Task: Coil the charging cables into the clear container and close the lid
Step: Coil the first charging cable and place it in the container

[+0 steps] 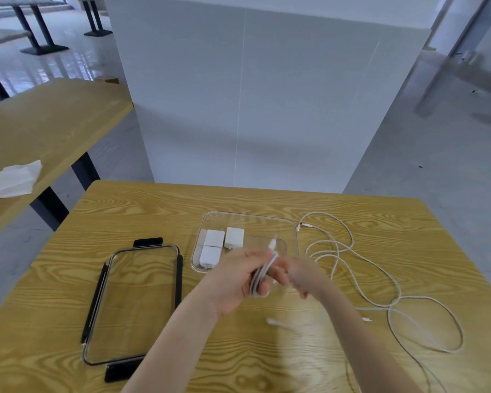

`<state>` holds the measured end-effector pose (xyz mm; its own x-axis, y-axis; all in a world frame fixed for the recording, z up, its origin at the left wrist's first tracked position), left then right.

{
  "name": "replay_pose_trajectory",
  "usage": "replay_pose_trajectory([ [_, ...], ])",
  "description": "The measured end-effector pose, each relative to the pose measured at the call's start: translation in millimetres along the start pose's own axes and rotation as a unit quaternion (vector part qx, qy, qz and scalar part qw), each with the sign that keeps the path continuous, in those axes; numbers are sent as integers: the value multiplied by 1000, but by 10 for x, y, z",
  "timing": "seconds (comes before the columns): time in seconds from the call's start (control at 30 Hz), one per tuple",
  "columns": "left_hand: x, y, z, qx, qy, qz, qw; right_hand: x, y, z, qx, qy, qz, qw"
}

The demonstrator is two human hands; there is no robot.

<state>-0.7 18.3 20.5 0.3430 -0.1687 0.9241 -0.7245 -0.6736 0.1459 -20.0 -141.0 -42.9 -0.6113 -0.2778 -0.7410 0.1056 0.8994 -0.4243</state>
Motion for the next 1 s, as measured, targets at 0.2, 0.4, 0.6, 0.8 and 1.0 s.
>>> replay_pose_trajectory([
  [0.2,-82,92,86,62,-54,78,994,-444,-196,-227,16,-20,122,992],
  [0.4,-83,61,169,179,-3,92,980,-596,-107,-507,-33,-111,145,983],
  [0.6,-75,-42,314,266,9,62,962,-513,111,-543,-28,-227,184,956],
  [0.8,16,-226,426,320,43,-53,945,-285,342,-448,-58,-171,263,948],
  [1.0,136,-362,420,265,101,-162,945,-80,454,-357,-141,-167,213,952],
])
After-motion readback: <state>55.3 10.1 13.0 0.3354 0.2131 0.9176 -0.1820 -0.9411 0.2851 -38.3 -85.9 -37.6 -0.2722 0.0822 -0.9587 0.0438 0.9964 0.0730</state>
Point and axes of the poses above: each hand's wrist, its own z-axis towards the middle knuckle, its own y-axis out of the palm, x = y × z, the point moved 1 cm from there along z, towards the middle knuckle, and after that the axes turned 12 degrees about z, right-handed, at the moved point
